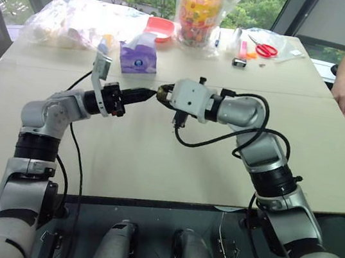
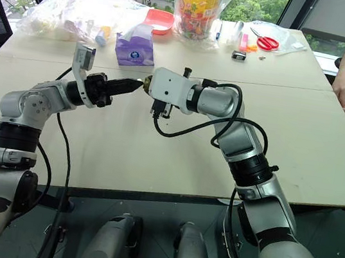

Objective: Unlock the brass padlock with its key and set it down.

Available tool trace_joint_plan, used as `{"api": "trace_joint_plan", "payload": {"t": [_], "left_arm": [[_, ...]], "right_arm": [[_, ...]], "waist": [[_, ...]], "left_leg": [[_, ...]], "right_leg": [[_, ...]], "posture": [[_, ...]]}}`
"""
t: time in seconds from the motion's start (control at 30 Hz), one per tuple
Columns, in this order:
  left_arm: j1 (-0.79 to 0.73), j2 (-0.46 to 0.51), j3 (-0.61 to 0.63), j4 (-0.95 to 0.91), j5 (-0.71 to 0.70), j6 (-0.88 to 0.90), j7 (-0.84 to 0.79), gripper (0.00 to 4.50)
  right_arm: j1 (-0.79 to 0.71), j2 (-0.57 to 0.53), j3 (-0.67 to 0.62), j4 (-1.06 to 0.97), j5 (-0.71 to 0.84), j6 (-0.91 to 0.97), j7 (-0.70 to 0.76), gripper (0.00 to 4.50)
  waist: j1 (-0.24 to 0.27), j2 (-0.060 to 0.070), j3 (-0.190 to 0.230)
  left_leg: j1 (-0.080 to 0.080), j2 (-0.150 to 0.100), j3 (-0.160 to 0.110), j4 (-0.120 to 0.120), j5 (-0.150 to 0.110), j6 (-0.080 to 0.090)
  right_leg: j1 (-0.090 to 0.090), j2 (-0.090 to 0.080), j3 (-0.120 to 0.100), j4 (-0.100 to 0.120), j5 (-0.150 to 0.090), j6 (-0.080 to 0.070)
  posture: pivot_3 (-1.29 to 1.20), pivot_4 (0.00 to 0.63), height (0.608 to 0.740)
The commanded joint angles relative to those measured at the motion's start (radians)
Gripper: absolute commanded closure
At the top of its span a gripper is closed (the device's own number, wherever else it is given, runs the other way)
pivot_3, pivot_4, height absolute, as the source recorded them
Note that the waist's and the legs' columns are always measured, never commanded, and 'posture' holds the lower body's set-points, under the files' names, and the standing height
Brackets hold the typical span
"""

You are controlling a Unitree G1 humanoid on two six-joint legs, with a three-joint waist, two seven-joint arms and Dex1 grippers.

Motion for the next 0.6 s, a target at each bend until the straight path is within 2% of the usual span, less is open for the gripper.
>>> {"api": "trace_joint_plan", "payload": {"t": [0.03,0.13,0.23,0.33,0.5,0.6], "left_arm": [[-0.021,0.018,0.012,-0.023,0.015,-0.020,-0.002,4.49],[-0.016,0.027,-0.013,-0.039,0.057,-0.061,-0.005,4.49],[0.007,0.086,-0.157,-0.077,0.266,-0.262,-0.030,4.49],[0.015,0.129,-0.246,-0.072,0.396,-0.454,-0.065,4.49],[-0.014,0.092,-0.215,-0.067,0.368,-0.556,-0.096,4.49],[-0.033,0.092,-0.197,-0.059,0.317,-0.405,-0.090,4.49]], "right_arm": [[-0.008,0.006,-0.008,-0.052,0.018,-0.011,0.002,3.80],[-0.005,0.005,-0.007,-0.056,0.020,-0.007,0.006,3.80],[0.000,0.001,-0.006,-0.061,0.028,0.006,0.018,3.80],[0.004,0.000,-0.004,-0.065,0.028,0.014,0.028,3.80],[0.006,0.001,-0.003,-0.068,0.029,0.023,0.034,3.80],[0.007,0.002,-0.005,-0.066,0.027,0.020,0.030,3.80]], "waist": [[0.000,0.000,0.000],[0.000,0.000,0.000],[0.001,0.000,0.000],[0.001,0.000,0.000],[0.001,0.000,0.000],[0.001,0.000,0.000]], "left_leg": [[0.000,0.000,0.000,0.000,0.000,0.000],[0.000,0.000,0.000,0.000,0.000,0.000],[0.000,0.000,0.000,0.000,0.000,0.000],[0.000,0.000,0.000,-0.001,0.000,0.000],[0.000,0.000,0.000,0.000,0.000,0.000],[0.000,0.000,0.000,0.000,0.000,0.000]], "right_leg": [[0.000,0.000,0.000,0.000,0.000,0.000],[0.000,0.000,0.000,0.000,0.000,0.000],[0.000,0.000,0.000,0.000,0.000,0.000],[0.000,-0.001,0.000,-0.001,-0.001,-0.002],[0.000,-0.001,0.000,-0.001,-0.002,-0.004],[0.000,-0.001,0.000,0.000,-0.001,-0.002]], "posture": [[0.00,0.150,0.740],[0.00,0.150,0.740],[0.00,0.150,0.740],[0.00,0.150,0.740],[0.00,0.150,0.740],[0.00,0.150,0.740]]}}
